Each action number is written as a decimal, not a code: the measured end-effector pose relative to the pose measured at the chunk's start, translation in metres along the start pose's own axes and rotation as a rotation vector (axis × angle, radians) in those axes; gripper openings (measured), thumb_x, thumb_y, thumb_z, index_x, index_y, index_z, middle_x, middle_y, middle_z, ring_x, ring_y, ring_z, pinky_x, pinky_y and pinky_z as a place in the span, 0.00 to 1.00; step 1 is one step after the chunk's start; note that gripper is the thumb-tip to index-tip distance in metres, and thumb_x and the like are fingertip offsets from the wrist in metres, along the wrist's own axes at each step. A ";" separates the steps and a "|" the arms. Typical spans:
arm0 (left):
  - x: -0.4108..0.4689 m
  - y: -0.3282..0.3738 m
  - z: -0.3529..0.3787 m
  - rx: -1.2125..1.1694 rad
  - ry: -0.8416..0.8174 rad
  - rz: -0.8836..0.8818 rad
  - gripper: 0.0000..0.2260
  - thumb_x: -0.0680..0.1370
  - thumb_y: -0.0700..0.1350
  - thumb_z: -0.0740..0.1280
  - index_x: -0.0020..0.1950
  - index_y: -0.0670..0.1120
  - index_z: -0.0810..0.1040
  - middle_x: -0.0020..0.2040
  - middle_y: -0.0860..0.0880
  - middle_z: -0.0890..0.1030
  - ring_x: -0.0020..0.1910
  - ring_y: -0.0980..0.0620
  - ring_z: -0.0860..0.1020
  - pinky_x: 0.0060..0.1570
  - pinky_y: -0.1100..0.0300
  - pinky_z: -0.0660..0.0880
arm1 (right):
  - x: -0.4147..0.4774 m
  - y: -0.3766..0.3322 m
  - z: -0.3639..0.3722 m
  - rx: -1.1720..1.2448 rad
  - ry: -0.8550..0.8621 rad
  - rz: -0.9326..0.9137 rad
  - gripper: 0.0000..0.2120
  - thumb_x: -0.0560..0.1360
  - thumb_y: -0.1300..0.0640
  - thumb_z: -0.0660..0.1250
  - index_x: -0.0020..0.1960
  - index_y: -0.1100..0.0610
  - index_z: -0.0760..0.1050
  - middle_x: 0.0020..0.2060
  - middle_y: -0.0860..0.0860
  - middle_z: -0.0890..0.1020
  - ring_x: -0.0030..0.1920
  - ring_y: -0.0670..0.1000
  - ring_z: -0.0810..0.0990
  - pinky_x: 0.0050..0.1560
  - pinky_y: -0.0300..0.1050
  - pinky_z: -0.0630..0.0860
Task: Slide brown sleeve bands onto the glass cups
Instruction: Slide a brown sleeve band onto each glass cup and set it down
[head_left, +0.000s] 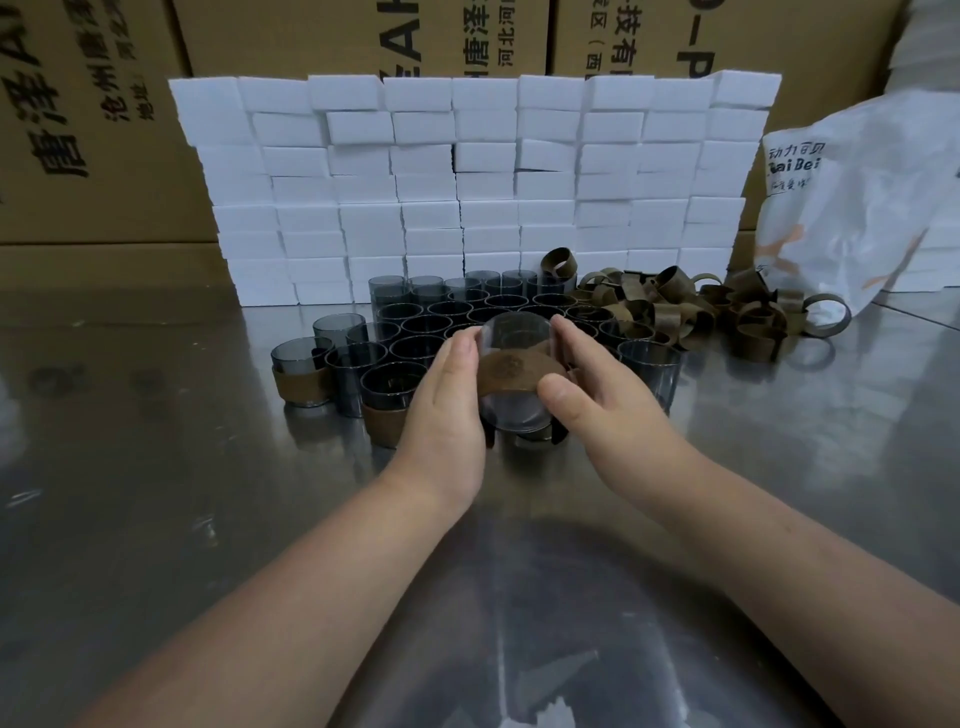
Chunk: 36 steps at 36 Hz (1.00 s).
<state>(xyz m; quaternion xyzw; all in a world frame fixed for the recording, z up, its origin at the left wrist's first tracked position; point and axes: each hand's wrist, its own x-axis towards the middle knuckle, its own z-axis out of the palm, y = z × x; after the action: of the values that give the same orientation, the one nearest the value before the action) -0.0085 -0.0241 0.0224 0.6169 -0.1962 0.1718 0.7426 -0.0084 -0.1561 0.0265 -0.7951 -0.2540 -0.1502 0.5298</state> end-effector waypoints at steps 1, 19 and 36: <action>0.001 -0.001 0.000 -0.011 0.010 0.013 0.17 0.75 0.56 0.53 0.47 0.55 0.81 0.47 0.51 0.83 0.51 0.52 0.79 0.55 0.55 0.73 | 0.000 -0.001 0.000 0.010 0.003 -0.014 0.44 0.65 0.35 0.62 0.75 0.54 0.55 0.56 0.33 0.67 0.49 0.20 0.67 0.45 0.15 0.61; 0.002 -0.002 0.001 -0.230 0.166 -0.112 0.10 0.79 0.42 0.57 0.49 0.48 0.78 0.43 0.49 0.82 0.45 0.51 0.79 0.48 0.55 0.74 | -0.001 -0.003 0.005 0.093 -0.024 -0.139 0.29 0.63 0.24 0.58 0.56 0.39 0.70 0.52 0.46 0.79 0.49 0.45 0.79 0.48 0.30 0.73; 0.001 0.000 0.001 -0.394 0.147 -0.217 0.16 0.76 0.46 0.60 0.32 0.48 0.82 0.33 0.50 0.81 0.33 0.54 0.80 0.35 0.63 0.76 | -0.002 -0.005 0.007 0.120 0.003 -0.148 0.26 0.61 0.24 0.59 0.50 0.40 0.73 0.41 0.34 0.79 0.37 0.38 0.75 0.42 0.29 0.72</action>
<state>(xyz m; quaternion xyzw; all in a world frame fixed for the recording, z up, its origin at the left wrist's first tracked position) -0.0082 -0.0252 0.0234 0.4634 -0.1040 0.0937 0.8750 -0.0128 -0.1486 0.0265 -0.7408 -0.3198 -0.1748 0.5642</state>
